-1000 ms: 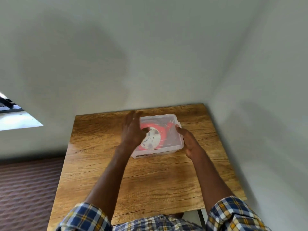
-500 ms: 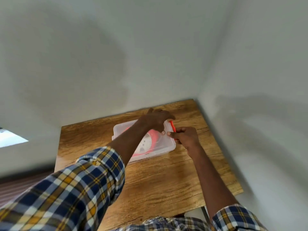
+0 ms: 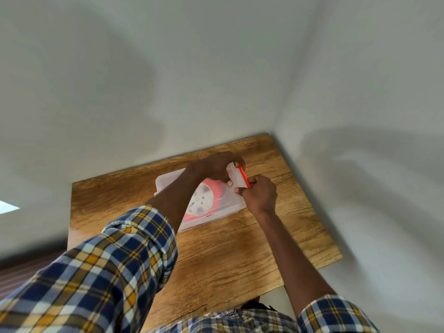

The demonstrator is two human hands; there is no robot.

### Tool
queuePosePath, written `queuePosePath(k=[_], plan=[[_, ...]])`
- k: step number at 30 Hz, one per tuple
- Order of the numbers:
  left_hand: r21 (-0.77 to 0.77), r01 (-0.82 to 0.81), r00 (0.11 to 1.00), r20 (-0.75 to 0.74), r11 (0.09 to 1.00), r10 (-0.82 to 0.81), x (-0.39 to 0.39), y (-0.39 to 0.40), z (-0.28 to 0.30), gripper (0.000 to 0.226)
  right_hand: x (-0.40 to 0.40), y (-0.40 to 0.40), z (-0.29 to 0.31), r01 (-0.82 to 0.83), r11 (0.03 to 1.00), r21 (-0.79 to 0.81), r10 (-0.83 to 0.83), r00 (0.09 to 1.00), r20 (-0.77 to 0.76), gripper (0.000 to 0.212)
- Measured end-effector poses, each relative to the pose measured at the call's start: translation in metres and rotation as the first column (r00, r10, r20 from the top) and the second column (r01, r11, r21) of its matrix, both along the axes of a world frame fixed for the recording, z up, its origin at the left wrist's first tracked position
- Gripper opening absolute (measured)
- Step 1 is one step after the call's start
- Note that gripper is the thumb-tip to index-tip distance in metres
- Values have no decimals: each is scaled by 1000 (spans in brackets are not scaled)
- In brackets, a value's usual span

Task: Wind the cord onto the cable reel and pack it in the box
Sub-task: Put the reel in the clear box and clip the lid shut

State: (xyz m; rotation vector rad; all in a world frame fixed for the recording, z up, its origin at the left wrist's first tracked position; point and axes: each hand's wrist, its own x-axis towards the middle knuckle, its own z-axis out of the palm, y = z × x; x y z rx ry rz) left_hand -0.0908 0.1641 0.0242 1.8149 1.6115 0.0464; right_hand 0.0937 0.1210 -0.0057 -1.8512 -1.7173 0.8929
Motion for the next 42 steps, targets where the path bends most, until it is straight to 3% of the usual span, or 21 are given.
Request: queuePosePath(k=[5, 9, 12, 14, 17, 20, 22, 24, 27, 30, 32, 35, 39, 42], plan=[[146, -57, 996, 76, 988, 46, 3, -11, 0, 59, -9, -10, 4, -10, 993, 120, -5, 992, 123, 29], [188, -133, 988, 100, 973, 116, 0, -29, -1, 65, -6, -10, 13, -32, 997, 76, 21, 989, 144, 31], [256, -283, 956, 0, 924, 292, 0, -53, -7, 73, -7, -16, 22, -153, 983, 100, 116, 946, 303, 41], [316, -429, 893, 3, 846, 451, -2, -80, -14, 74, -16, -21, 25, -268, 946, 181, 178, 899, 401, 51], [398, -655, 720, 72, 642, 690, -10, -128, -25, 75, -44, -28, 31, -417, 871, 261, 317, 881, 350, 51], [331, -894, 384, 217, 303, 897, -12, -174, -30, 79, -79, -36, 32, -588, 766, 259, 541, 808, 233, 39], [171, -974, 186, 240, 147, 953, -19, -199, -38, 87, -105, -42, 33, -716, 655, 242, 682, 698, 220, 34], [-94, -992, 48, 298, 79, 953, -29, -215, -46, 84, -131, -45, 36, -812, 544, 213, 780, 583, 229, 31], [-413, -905, -147, 528, 102, 837, -35, -232, -50, 70, -169, -48, 35, -931, 356, 79, 849, 357, 388, 36], [-452, -881, -185, 599, 138, 779, -31, -234, -52, 68, -193, -44, 30, -950, 261, -170, 850, 143, 507, 37], [-495, -858, -230, 607, 136, 761, -27, -234, -53, 68, -202, -39, 30, -939, 235, -253, 860, 80, 503, 36], [-537, -836, -299, 614, 110, 731, -26, -233, -59, 67, -210, -31, 34, -936, 192, -295, 871, 24, 491, 34], [-497, -867, -351, 671, 43, 653, -21, -226, -60, 38, -216, -24, 38, -912, 156, -379, 918, -7, 396, 31], [-254, -960, -259, 645, -117, 719, -9, -214, -55, 31, -213, -18, 35, -926, 163, -341, 941, 42, 336, 28]])
